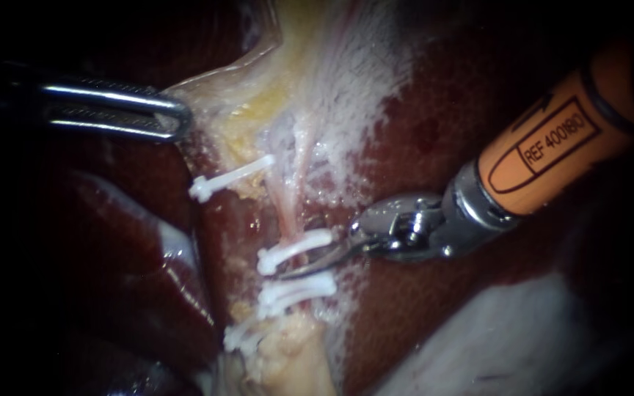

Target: Go to the cutting position right tube

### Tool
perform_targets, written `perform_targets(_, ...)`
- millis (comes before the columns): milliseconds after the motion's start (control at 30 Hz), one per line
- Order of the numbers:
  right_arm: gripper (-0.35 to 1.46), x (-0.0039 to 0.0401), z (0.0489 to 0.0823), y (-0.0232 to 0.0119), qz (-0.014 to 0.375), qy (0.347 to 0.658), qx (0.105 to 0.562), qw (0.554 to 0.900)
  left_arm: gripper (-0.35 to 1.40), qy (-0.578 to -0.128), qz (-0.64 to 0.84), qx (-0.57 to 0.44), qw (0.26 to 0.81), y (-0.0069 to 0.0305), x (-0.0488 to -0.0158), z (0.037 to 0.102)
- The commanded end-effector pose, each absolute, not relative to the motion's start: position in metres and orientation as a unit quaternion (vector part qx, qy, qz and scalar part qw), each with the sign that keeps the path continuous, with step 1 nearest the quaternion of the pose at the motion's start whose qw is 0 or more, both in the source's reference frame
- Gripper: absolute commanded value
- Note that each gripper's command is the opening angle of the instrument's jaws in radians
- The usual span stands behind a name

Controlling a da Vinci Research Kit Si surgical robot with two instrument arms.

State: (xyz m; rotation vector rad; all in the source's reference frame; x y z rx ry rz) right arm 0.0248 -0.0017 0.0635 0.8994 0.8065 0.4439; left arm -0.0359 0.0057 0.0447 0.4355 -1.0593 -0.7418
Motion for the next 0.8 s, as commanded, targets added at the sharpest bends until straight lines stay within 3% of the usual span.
perform_targets(33, 0.21, 0.0249, 0.0636, -0.0017, 0.206, 0.376, 0.419, 0.8, -0.35, -0.489, -0.343, 0.201, 0.776, 0.0057, -0.0359, 0.0447)
perform_targets(800, 0.21, 0.0249, 0.0637, -0.0019, 0.204, 0.375, 0.422, 0.8, -0.35, -0.489, -0.344, 0.199, 0.777, 0.0055, -0.036, 0.0448)
